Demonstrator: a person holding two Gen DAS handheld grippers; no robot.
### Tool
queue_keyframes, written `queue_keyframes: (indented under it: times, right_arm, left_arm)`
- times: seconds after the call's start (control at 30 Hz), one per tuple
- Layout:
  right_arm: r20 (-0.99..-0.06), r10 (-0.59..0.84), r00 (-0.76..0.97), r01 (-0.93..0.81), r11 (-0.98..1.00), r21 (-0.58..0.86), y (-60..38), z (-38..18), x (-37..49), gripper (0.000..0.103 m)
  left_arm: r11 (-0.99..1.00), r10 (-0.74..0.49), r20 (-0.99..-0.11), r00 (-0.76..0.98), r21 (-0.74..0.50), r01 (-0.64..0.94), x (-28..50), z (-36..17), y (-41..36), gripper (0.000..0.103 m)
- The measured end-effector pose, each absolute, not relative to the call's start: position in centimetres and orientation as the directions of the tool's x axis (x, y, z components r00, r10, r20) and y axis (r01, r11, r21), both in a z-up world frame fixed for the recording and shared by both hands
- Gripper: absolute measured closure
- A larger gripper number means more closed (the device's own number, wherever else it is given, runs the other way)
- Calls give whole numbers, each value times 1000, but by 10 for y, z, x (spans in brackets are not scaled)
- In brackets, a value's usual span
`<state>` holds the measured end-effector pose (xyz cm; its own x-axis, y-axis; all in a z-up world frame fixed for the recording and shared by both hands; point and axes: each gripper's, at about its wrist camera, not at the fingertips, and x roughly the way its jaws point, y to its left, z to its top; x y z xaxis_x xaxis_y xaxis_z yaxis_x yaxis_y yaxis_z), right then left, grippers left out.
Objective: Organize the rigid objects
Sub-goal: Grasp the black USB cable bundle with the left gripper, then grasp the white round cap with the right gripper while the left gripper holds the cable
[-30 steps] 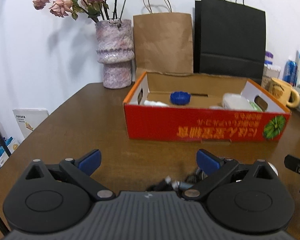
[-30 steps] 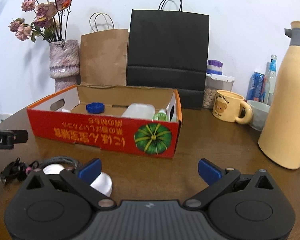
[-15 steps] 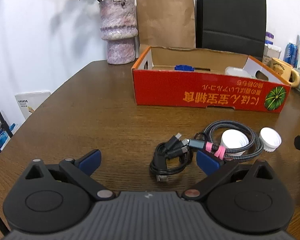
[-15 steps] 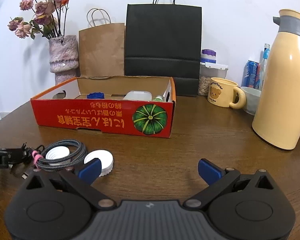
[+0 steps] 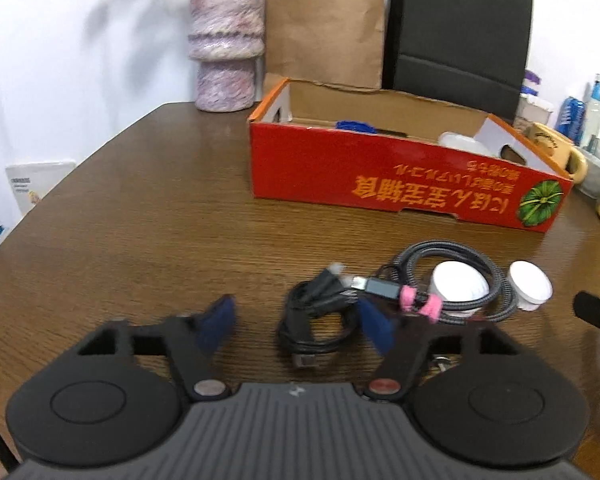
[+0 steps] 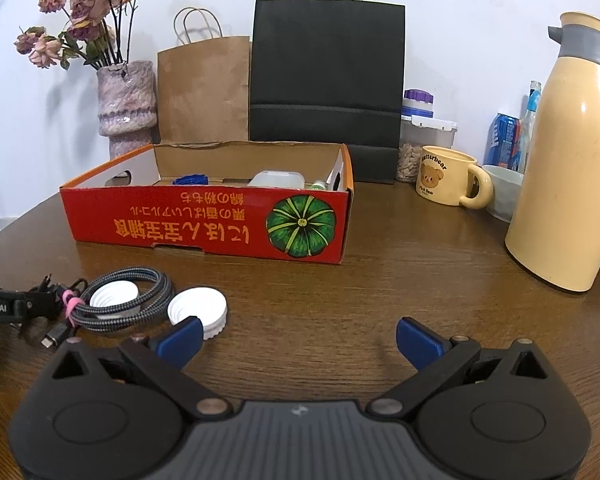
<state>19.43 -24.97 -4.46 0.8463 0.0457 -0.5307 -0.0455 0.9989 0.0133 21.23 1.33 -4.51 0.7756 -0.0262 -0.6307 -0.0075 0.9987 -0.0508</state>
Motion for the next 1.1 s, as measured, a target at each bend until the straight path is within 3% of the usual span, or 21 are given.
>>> queue_keyframes:
  times: [0.03,0.1,0.67,0.83,1.1]
  right_arm:
    - [-532,45,845,-45,999,13,-250,-45,195,0]
    - [-534,45,844,-45,999,13,-250,-45,195,0]
    - [-567,95,818,-99,995,25,-244,-49,202,0]
    - [-623,126,772,-163,987,-2,-226,-55,216,0]
    - [-629,116,769,-163,987,-18,-212,-55,246,1]
  left_arm:
    - [999,-32,-626,779,-54,-2,211,-44,13,61]
    - [998,-32,-622,782,-57,-4,210,-43,14,63]
    - [994,76,-561,824,-22,-107,210,-28,52,64]
    - [993,84,-567,820,-21,-116,211,-29,57,64]
    - [994,77,-558,826,-23,-108,209,-29,55,64]
